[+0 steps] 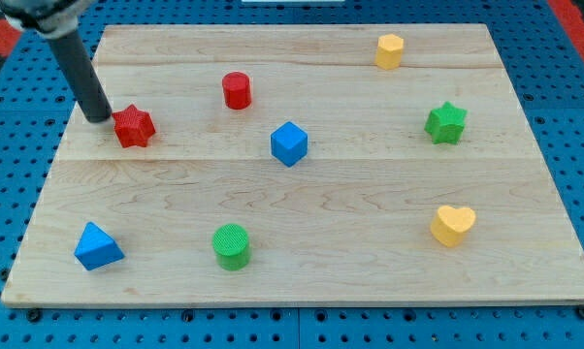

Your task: Move the triangle below the red star

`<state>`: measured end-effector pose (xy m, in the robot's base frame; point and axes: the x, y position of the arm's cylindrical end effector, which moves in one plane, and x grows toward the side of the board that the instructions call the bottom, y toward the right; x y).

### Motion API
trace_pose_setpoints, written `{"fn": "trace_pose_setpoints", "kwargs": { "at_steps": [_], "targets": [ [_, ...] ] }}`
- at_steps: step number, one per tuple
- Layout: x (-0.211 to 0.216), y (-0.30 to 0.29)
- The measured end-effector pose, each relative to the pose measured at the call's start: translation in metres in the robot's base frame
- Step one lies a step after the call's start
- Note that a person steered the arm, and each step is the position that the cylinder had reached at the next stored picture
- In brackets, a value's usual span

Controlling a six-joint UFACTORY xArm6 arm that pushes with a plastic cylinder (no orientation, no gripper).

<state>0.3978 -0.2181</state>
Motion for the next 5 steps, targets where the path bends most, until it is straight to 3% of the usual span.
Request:
{"fn": "trace_pose_setpoints", "kwargs": {
  "at_steps": [1,2,3,4,5],
  "targets": [
    [0.006,0.025],
    [0.082,-0.070],
    [0.174,-0.086],
    [0.206,-0.015],
    [0.149,0.030]
  ]
}}
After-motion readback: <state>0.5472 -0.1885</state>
